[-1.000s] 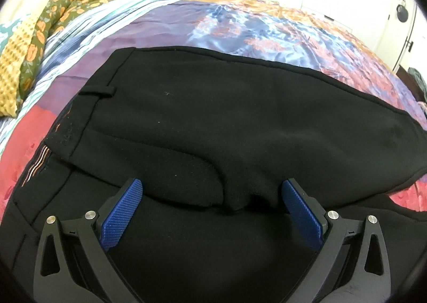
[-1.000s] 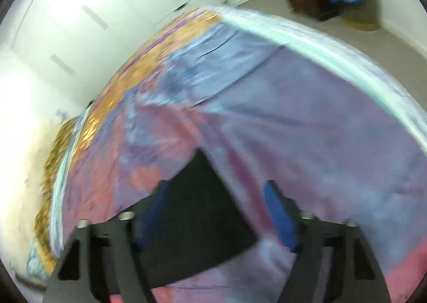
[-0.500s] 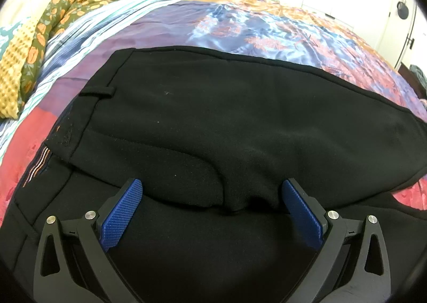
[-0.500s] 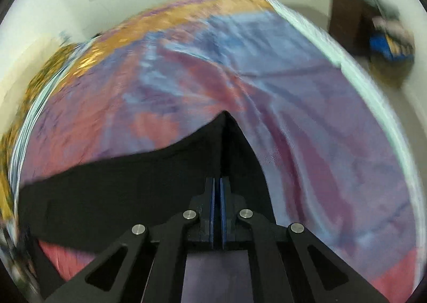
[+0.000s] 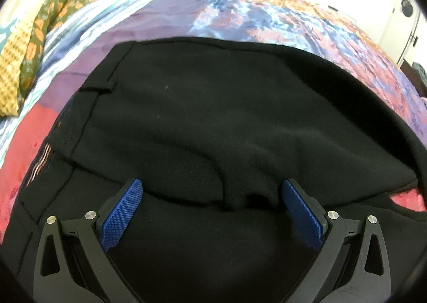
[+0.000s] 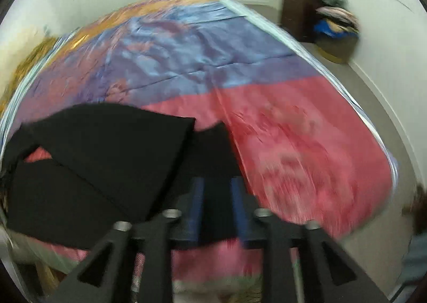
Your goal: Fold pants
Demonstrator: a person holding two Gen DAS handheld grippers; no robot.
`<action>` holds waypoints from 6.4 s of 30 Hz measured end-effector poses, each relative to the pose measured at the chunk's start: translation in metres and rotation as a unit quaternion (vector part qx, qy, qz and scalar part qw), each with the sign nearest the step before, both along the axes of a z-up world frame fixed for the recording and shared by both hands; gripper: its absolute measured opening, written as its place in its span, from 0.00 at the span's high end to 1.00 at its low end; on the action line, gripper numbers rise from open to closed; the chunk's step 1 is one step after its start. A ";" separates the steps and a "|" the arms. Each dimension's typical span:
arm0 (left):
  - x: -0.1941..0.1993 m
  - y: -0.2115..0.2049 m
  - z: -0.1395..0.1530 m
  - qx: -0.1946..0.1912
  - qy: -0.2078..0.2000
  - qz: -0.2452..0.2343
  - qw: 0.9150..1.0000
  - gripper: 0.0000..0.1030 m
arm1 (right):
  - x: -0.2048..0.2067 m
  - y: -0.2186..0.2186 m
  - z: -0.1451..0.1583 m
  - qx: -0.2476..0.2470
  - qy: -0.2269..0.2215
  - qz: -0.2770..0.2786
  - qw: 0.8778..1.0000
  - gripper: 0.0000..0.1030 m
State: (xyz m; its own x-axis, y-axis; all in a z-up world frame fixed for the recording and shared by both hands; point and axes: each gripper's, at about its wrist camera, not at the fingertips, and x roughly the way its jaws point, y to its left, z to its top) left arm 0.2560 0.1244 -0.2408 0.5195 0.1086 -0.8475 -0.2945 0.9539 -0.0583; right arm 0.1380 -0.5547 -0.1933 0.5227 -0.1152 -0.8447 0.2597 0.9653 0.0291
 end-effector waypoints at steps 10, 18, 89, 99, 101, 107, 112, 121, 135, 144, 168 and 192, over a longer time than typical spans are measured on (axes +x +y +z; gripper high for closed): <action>0.013 -0.026 0.014 0.015 -0.040 -0.029 0.999 0.00 | -0.001 0.153 0.007 -0.167 0.008 0.137 0.976 0.24; 0.010 -0.027 0.001 0.026 -0.052 -0.036 0.998 0.00 | 0.002 0.191 0.010 -0.034 -0.042 0.116 0.992 0.04; 0.137 0.015 0.026 -0.388 0.053 0.030 0.920 0.95 | -0.035 0.153 0.140 0.162 -0.256 0.103 0.947 0.95; -0.132 0.008 0.149 -0.271 -0.136 -0.005 0.953 0.89 | 0.028 0.072 0.092 0.195 -0.168 0.039 0.966 0.95; -0.157 -0.008 0.099 -0.279 -0.065 0.000 0.958 0.89 | 0.037 0.057 0.069 0.189 -0.116 0.023 0.975 0.95; -0.166 -0.028 0.044 -0.301 0.010 0.005 0.954 0.90 | 0.034 0.016 0.003 0.147 0.023 -0.035 0.988 0.95; -0.171 -0.025 0.060 -0.287 -0.016 -0.012 0.958 0.93 | 0.025 0.012 -0.008 0.148 0.034 -0.053 0.987 0.95; -0.173 -0.020 0.058 -0.297 -0.031 -0.010 0.954 0.95 | 0.017 -0.002 -0.013 0.171 0.039 -0.072 0.982 0.95; -0.175 -0.033 0.062 -0.270 -0.019 -0.009 0.963 0.96 | 0.016 -0.001 -0.019 0.147 0.050 -0.097 0.983 0.94; -0.185 -0.033 0.048 -0.267 0.008 -0.007 0.964 0.95 | 0.025 -0.003 -0.030 0.125 0.080 -0.101 0.984 0.94; -0.129 -0.035 0.071 -0.058 -0.045 -0.032 0.997 0.17 | 0.010 0.140 0.035 0.035 -0.044 0.003 0.998 0.13; -0.158 -0.024 0.070 -0.061 -0.071 -0.026 0.995 0.16 | 0.017 0.171 -0.065 0.155 -0.014 0.008 0.988 0.00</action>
State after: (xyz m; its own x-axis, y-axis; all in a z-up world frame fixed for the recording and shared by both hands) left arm 0.0983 0.1000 -0.1711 0.6370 -0.0202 -0.7706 -0.2252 0.9512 -0.2111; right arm 0.1553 -0.3833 -0.2582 0.5463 0.1550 -0.8231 0.2384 0.9133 0.3302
